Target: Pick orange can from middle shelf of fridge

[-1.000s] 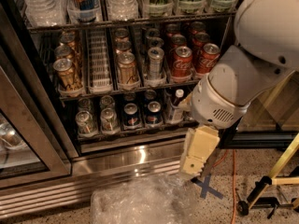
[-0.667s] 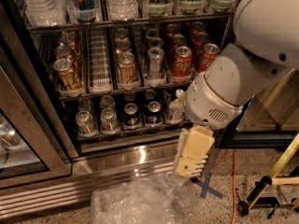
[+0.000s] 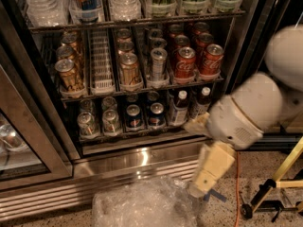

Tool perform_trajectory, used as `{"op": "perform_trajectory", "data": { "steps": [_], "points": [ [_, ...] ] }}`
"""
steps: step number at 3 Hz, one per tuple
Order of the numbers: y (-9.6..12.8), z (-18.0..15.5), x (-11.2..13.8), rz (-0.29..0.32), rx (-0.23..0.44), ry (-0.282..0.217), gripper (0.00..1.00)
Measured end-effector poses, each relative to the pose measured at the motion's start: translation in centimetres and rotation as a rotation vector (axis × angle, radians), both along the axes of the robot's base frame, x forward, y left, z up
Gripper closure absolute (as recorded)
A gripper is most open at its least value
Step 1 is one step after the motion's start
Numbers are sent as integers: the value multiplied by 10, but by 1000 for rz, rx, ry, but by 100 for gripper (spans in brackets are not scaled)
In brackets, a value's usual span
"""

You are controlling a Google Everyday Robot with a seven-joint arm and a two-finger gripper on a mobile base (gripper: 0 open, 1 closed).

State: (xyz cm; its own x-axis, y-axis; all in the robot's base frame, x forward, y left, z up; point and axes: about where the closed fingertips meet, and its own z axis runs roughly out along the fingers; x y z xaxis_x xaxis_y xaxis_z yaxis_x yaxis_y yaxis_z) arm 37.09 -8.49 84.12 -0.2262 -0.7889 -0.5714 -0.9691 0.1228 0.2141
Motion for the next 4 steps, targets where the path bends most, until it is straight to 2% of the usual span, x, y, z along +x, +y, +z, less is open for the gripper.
{"op": "perform_trajectory", "data": {
  "steps": [1, 2, 3, 4],
  "points": [
    [-46, -27, -18, -194, 249, 289, 0],
    [-49, -38, -14, -252, 381, 396, 0],
    [-49, -38, -14, -252, 381, 396, 0],
    [-49, -42, -11, -324, 344, 322, 0]
  ]
}}
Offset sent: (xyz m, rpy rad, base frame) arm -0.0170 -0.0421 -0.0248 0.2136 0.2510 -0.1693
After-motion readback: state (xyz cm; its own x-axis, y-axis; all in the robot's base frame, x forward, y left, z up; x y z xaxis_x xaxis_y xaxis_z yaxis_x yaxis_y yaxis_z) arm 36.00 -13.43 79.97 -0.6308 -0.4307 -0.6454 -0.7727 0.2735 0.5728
